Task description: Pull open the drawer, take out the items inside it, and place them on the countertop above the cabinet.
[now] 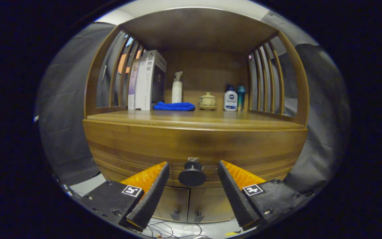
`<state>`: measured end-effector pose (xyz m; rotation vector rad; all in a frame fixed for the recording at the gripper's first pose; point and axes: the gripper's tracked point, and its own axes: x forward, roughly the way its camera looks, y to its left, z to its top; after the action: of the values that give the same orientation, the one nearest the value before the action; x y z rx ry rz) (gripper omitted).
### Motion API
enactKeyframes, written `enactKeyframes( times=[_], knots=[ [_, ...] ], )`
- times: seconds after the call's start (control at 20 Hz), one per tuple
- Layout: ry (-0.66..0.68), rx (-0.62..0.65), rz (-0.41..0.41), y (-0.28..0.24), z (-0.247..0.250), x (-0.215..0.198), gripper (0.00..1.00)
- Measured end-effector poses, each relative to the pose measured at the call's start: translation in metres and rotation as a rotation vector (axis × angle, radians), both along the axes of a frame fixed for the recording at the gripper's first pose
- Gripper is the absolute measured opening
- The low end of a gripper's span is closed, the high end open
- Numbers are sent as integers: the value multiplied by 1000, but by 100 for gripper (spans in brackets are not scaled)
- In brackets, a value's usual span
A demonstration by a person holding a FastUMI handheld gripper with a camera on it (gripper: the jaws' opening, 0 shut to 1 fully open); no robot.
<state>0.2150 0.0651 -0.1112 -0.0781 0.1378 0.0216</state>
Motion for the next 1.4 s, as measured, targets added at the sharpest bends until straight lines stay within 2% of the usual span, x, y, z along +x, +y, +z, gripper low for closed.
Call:
enactKeyframes(
  times=[0.1,0.5,0.6,1.0,1.4],
  knots=[
    [10,0,5,5,-6,2,91],
    [26,51,-14,3,-11,18,57],
    [16,47,-29,-2,-12,18,51],
    [27,58,-22,0,-14,18,42],
    [53,57,-21,1,-13,13,39]
  ],
)
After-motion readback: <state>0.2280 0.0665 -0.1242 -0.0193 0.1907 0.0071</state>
